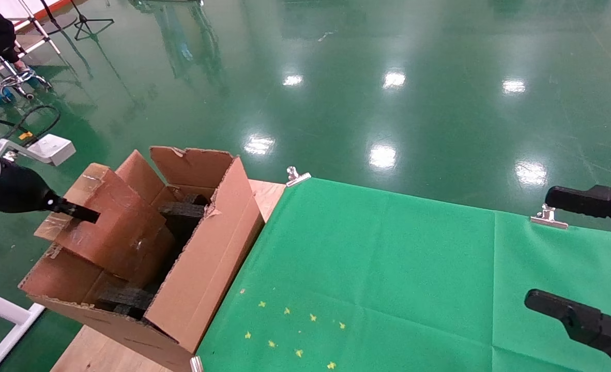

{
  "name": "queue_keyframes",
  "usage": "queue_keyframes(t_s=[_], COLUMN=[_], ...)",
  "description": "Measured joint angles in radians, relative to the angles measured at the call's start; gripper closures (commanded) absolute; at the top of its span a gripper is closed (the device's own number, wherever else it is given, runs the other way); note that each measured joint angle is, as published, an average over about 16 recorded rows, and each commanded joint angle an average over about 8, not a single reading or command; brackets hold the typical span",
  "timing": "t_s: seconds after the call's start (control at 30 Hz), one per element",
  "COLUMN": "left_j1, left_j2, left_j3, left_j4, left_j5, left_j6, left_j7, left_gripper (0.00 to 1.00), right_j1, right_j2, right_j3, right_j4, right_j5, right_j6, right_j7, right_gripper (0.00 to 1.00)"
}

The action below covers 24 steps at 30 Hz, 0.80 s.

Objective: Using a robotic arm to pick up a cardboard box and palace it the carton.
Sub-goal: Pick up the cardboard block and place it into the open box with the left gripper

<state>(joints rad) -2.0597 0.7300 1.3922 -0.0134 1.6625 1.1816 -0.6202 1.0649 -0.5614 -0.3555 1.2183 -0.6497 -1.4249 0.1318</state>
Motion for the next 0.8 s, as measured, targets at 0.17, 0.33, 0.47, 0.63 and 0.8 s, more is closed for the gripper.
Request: queue_keyframes(t_s=[0.17, 0.33, 0.47, 0.63, 0.8], left_j1=[0.004, 0.022, 0.045, 0.077, 0.114], left_j2=[0.011, 0.024, 0.037, 0.053, 0.066], left_j3=[0.009, 0.012, 0.012, 0.011, 0.010], left_j4=[0.008, 0.017, 0.023, 0.030, 0.032], left_j5=[0.013, 0.017, 0.017, 0.017, 0.015], left_j6=[0.016, 0.016, 0.005, -0.016, -0.041], left_j7=[-0.008, -0.028, -0.050, -0.079, -0.104], left_gripper=[1.00, 1.00, 1.00, 1.00, 1.00], right_j1=[0.000, 0.000, 0.000, 0.000, 0.000], right_j2=[0.000, 0.000, 0.000, 0.000, 0.000], right_j3=[0.000, 0.000, 0.000, 0.000, 0.000], right_j4=[0.000, 0.000, 0.000, 0.000, 0.000], right_j5=[0.000, 0.000, 0.000, 0.000, 0.000], right_j6=[0.000, 0.000, 0.000, 0.000, 0.000], right_j7=[0.000, 0.000, 0.000, 0.000, 0.000], right_gripper=[0.00, 0.00, 0.00, 0.00, 0.00])
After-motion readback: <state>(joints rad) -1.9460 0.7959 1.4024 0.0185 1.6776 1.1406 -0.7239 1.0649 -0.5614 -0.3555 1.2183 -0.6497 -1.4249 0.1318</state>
